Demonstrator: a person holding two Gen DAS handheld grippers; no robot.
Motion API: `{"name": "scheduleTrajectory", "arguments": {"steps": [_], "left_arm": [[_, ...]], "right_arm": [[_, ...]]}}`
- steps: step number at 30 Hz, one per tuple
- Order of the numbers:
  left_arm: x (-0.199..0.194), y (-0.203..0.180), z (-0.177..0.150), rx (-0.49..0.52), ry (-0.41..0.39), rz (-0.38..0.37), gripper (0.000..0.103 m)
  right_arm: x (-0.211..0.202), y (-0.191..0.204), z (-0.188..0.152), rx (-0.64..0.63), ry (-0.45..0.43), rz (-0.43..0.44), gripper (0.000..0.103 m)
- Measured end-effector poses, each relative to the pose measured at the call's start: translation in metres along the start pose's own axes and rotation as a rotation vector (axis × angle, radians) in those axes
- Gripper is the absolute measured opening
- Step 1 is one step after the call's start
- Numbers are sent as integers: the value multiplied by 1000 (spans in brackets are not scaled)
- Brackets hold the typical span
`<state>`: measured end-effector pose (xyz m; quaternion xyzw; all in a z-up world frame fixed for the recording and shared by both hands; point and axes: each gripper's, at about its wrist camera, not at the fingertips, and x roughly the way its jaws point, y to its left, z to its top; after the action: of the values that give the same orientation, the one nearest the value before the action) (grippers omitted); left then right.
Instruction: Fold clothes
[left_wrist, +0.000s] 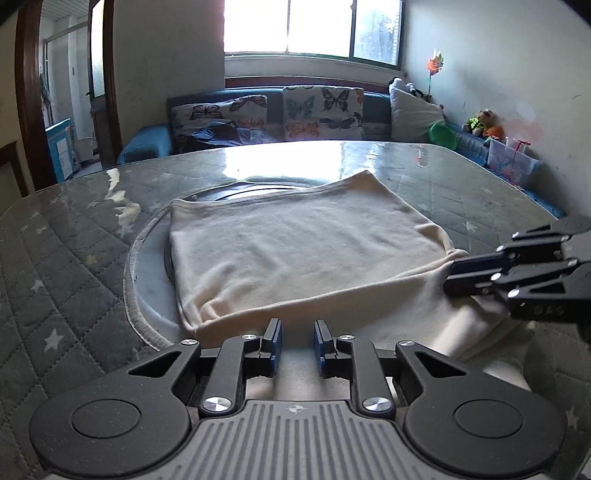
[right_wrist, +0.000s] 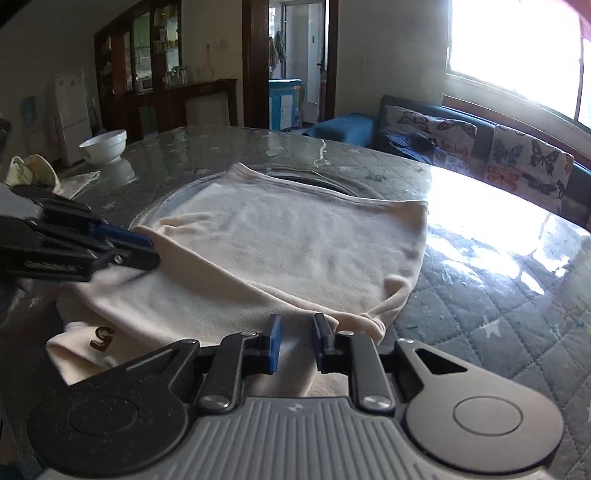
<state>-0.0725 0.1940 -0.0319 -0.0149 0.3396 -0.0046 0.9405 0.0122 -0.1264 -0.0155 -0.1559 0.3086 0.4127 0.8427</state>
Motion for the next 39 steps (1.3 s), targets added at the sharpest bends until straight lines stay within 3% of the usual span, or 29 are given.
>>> {"name": "scheduleTrajectory", "arguments": {"steps": [4,12,16,23,25,27,39], "left_arm": [[-24,-6,-3,39,-34,-40,35],[-91,-37,-31,260,-86,-161,51],[-91,-49,-49,376,-77,-139,51],[-75,-55,-62,440,-74,-118,50],[-73,-56,-61,449,-90,-118,40],[-73,-57,-59,445,-102,-133,16],[-60,-27,-12,239,-136,-165,11]], "right_arm": [[-19,7,3,-70,-9,8,27],[-56,25,-6,-238,-4,36,46],[-68,35,-14,-325,8,36,52],[-73,52,-36,-465,41,29,61],[-73,55,-41,-486,50,31,66],[-73,57,-44,-496,52,31,68],[-53,66,-48,-570,-14,45,71]]}}
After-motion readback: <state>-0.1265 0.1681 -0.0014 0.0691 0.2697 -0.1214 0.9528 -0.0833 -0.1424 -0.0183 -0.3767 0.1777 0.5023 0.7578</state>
